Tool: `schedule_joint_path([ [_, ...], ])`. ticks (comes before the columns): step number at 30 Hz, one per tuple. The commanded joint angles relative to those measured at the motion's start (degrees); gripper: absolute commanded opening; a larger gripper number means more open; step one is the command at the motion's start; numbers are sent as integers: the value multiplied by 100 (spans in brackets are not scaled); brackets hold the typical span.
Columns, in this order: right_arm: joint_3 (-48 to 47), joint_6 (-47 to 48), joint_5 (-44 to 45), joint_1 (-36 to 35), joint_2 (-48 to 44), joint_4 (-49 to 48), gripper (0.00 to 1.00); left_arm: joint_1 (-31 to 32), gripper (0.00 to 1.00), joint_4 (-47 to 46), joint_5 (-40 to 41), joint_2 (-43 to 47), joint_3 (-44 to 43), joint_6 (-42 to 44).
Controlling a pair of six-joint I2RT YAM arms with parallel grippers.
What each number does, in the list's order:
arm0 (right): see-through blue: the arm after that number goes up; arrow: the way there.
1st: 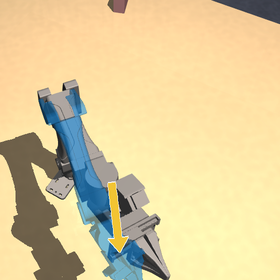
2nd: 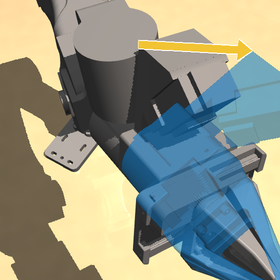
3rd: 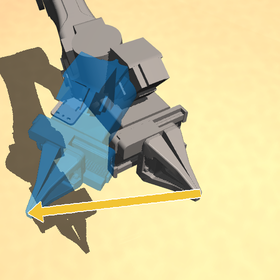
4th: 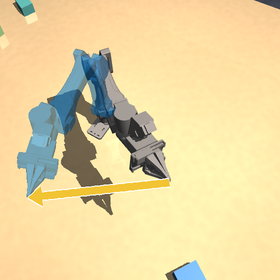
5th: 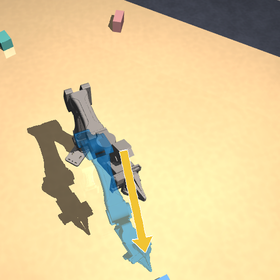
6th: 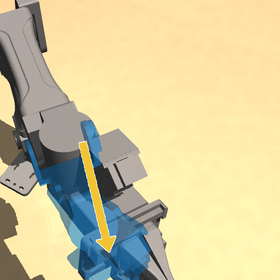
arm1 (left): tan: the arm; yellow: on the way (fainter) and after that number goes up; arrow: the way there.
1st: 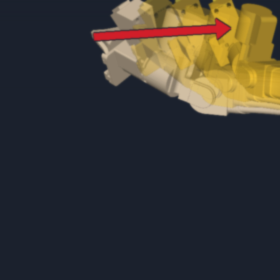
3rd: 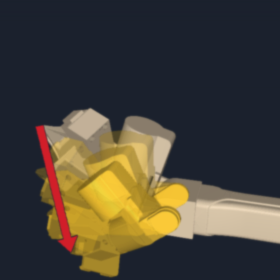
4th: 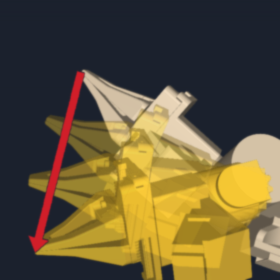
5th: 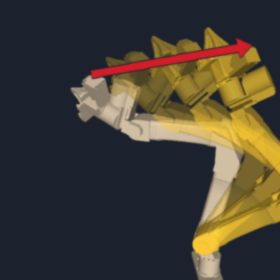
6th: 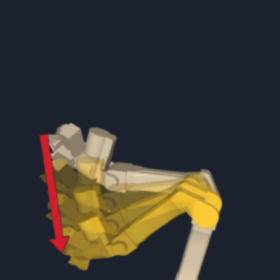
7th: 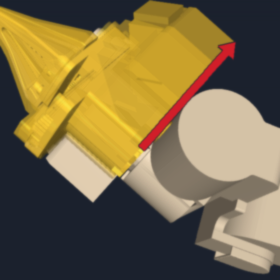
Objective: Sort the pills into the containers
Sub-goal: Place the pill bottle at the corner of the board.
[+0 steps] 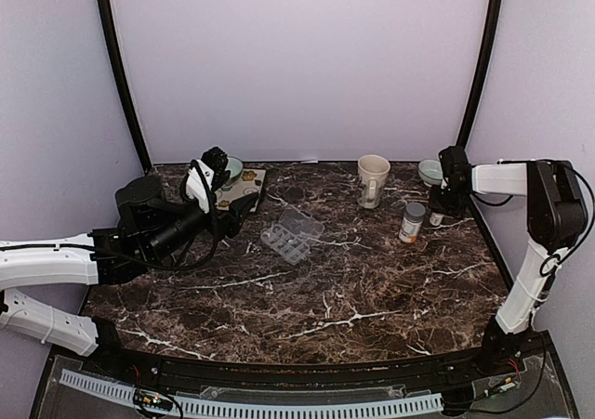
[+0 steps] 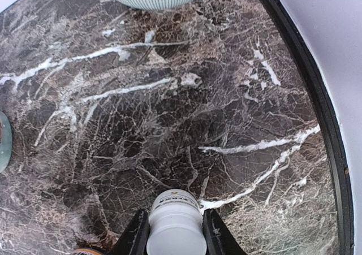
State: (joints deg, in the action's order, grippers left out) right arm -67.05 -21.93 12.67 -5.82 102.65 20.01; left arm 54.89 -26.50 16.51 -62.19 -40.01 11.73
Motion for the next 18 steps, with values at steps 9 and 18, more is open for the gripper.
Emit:
schedule_joint_path([
  [9, 60, -48, 0, 37, 203, -35, 39, -38, 75, -48, -34, 120, -20, -56],
  [18, 63, -48, -41, 37, 42, -1, 46, -40, 75, -48, -34, 121, -24, -56],
])
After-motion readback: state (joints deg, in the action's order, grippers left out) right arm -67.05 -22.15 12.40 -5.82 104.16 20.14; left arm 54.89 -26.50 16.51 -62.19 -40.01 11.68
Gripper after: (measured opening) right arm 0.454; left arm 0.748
